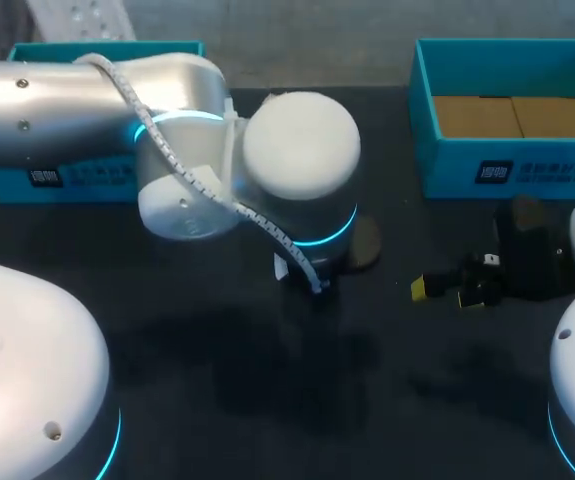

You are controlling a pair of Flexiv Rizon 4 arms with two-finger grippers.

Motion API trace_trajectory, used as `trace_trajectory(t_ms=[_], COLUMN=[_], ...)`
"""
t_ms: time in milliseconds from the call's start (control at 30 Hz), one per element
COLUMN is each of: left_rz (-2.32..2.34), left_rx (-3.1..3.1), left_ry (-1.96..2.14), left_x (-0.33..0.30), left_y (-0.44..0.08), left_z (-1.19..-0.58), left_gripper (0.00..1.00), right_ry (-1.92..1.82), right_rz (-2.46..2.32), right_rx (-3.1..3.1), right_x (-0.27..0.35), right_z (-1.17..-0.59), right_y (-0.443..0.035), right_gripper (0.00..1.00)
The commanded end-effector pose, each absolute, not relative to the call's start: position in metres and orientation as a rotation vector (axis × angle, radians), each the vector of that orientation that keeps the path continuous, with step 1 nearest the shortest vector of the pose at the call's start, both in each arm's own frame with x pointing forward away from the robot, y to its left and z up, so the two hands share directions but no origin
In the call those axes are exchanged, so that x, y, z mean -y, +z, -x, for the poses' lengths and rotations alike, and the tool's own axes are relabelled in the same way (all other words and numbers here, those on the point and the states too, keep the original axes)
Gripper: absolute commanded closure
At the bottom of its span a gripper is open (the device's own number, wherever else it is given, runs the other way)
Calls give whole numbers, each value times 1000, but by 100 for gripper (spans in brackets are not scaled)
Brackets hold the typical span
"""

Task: Take the shoe out of the shoebox, open the shoe tongue, remove and reinsert the insole, then place the shoe into the shoebox

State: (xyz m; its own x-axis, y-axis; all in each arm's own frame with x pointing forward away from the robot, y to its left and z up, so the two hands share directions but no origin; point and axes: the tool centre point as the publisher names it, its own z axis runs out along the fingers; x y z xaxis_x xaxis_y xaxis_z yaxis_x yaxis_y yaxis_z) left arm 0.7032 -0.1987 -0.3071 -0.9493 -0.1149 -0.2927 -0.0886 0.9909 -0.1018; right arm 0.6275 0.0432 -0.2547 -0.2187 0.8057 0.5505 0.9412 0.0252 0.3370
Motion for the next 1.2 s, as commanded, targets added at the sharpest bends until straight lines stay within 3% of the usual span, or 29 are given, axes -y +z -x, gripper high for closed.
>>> trace_trajectory(t_ms=[33,300,1200], left_rz=[138,105,110], left_rx=[-2815,-2781,-2792], left_ry=[-128,-119,-139], left_x=[192,188,183], left_y=[-275,-248,-245], left_z=[-695,-690,-693], left_gripper=[100,100,100], right_ry=[-965,-965,-965], right_rz=[1825,1825,1825], right_rx=[2091,2091,2091], right_x=[-44,-44,-44], right_z=[-625,-625,-625], right_y=[-254,-254,-254], right_gripper=[0,0,0])
